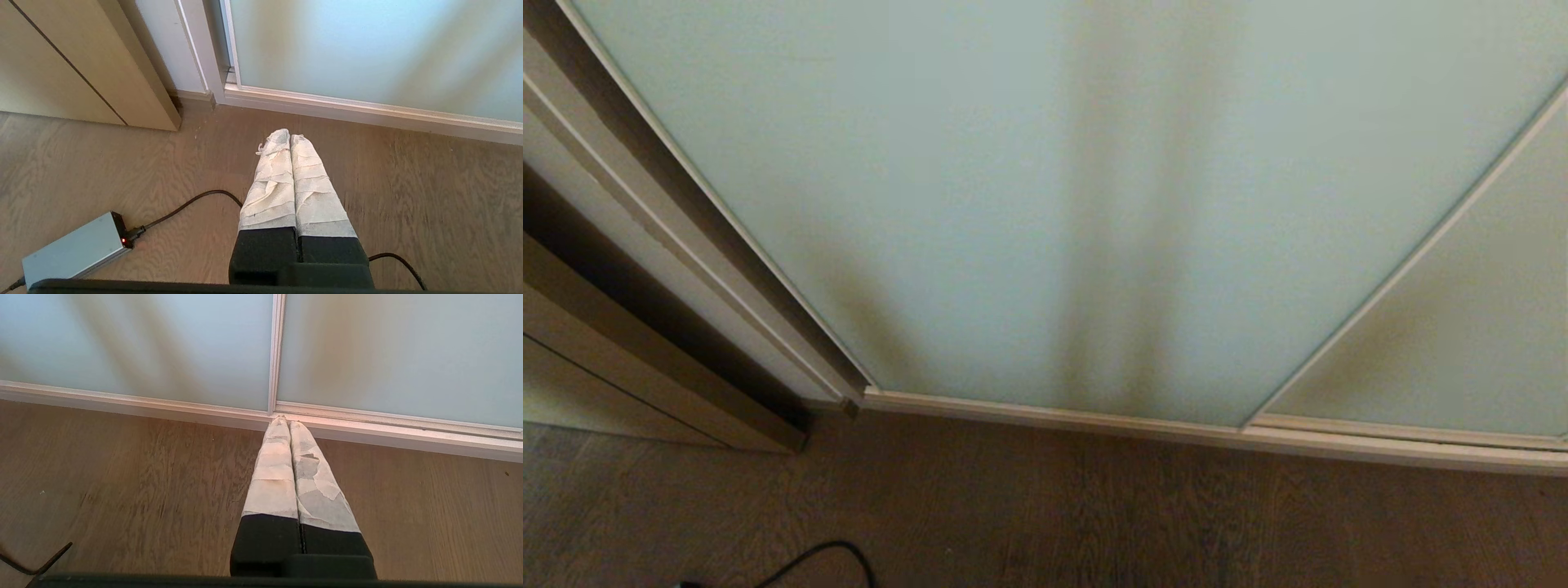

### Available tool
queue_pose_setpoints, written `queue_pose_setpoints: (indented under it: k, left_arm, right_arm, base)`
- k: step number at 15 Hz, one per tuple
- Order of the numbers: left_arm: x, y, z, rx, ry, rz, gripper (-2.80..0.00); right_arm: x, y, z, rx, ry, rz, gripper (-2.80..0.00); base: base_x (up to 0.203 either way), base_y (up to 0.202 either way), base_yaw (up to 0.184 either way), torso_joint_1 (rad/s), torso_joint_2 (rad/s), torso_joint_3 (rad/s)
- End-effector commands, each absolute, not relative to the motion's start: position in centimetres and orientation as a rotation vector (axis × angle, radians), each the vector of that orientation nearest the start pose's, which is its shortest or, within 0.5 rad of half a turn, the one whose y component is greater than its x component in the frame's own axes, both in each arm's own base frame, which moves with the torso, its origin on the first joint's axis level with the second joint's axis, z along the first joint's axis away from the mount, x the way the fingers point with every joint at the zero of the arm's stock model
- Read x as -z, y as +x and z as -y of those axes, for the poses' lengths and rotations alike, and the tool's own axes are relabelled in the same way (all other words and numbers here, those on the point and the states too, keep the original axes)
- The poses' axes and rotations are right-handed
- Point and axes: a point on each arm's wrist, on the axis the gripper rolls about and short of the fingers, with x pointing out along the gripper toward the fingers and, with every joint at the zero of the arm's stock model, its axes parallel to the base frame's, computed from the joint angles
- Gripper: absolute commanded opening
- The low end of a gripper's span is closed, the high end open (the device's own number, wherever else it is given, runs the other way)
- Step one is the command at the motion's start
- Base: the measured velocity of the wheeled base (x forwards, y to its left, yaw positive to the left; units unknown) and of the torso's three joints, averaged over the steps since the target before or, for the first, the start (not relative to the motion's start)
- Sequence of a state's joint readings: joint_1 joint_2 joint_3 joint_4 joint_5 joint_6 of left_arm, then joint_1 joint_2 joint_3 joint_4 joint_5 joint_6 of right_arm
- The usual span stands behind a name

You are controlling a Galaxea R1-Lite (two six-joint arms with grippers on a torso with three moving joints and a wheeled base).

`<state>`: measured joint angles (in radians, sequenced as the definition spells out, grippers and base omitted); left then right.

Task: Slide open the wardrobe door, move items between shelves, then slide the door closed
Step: Open the door

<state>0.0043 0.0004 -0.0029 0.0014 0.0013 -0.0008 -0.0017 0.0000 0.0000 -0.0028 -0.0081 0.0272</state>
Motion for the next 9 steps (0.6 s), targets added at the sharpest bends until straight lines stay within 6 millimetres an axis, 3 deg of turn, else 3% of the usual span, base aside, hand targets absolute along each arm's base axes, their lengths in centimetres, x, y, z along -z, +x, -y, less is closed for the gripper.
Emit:
queue_pose_setpoints:
  k: [1,3,6,9]
  left_arm:
    - [-8.7,-2.6,0.0,-0.011,0.022,0.035,-2.80]
    - [-12.3,-3.4,0.0,-0.015,0.034,0.112,-2.80]
    - [-20.3,-4.0,-0.1,-0.077,0.030,0.225,-2.80]
    - [-27.5,-1.5,-0.4,-0.211,0.012,0.310,-2.80]
  right_arm:
    - [-7.5,-2.3,0.0,0.009,0.028,0.002,-2.80]
    - [-7.5,-2.3,0.0,0.009,0.028,0.002,-2.80]
    - [-7.5,-2.3,0.0,0.009,0.027,0.002,-2.80]
    - [-7.5,-2.3,0.0,0.009,0.026,0.002,-2.80]
  base:
    - [0.000,0.000,0.000,0.000,0.00,0.000]
    - [0.000,0.000,0.000,0.000,0.00,0.000]
    - [0.000,0.000,0.000,0.000,0.00,0.000]
    - [0.000,0.000,0.000,0.000,0.00,0.000]
